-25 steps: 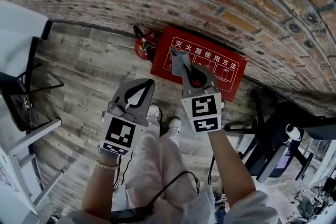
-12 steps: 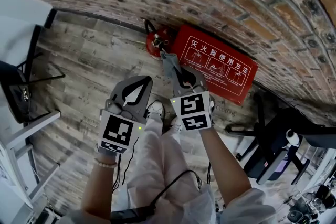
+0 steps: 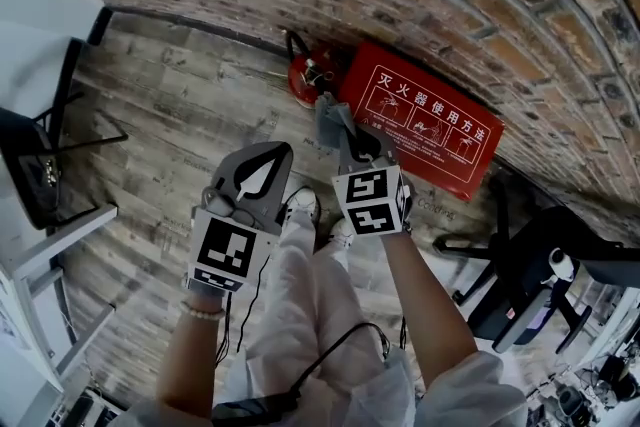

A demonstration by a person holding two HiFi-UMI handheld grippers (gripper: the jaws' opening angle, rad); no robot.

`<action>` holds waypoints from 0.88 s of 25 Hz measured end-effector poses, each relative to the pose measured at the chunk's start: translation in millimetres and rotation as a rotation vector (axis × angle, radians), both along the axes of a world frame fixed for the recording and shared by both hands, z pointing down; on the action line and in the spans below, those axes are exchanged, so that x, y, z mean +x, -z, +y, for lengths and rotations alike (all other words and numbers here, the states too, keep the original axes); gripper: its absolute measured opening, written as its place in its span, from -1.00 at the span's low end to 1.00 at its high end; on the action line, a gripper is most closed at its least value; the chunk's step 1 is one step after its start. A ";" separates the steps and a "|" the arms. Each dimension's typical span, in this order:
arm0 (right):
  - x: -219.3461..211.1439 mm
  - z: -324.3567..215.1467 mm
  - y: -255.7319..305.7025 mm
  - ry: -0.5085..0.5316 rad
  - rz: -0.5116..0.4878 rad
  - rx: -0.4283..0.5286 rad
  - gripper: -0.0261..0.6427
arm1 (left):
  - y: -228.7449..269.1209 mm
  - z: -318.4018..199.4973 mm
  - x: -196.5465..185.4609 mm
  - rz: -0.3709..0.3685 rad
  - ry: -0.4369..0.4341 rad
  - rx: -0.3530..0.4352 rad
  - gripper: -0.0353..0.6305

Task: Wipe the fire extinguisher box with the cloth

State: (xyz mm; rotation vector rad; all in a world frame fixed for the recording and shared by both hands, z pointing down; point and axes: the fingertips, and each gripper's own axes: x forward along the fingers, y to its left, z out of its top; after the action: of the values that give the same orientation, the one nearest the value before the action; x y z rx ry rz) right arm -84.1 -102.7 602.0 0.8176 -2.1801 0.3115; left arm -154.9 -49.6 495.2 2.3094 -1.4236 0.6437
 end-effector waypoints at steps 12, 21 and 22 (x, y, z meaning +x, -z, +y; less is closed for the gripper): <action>4.2 -2.3 -8.9 -0.006 0.023 0.003 -0.87 | -0.1 -3.5 4.0 -0.001 -0.014 0.003 -0.90; 15.5 -5.6 -7.9 -0.034 0.013 0.003 -0.87 | -0.2 -6.2 16.1 -0.003 -0.033 0.001 -0.90; 17.7 -6.0 -7.9 -0.038 0.012 0.003 -0.87 | -0.2 -6.8 18.2 -0.002 -0.037 0.001 -0.90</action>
State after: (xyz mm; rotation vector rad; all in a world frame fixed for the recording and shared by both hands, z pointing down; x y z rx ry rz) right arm -66.3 -108.8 609.9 0.8608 -2.1562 0.3217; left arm -136.7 -56.4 495.3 2.3414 -1.3855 0.6565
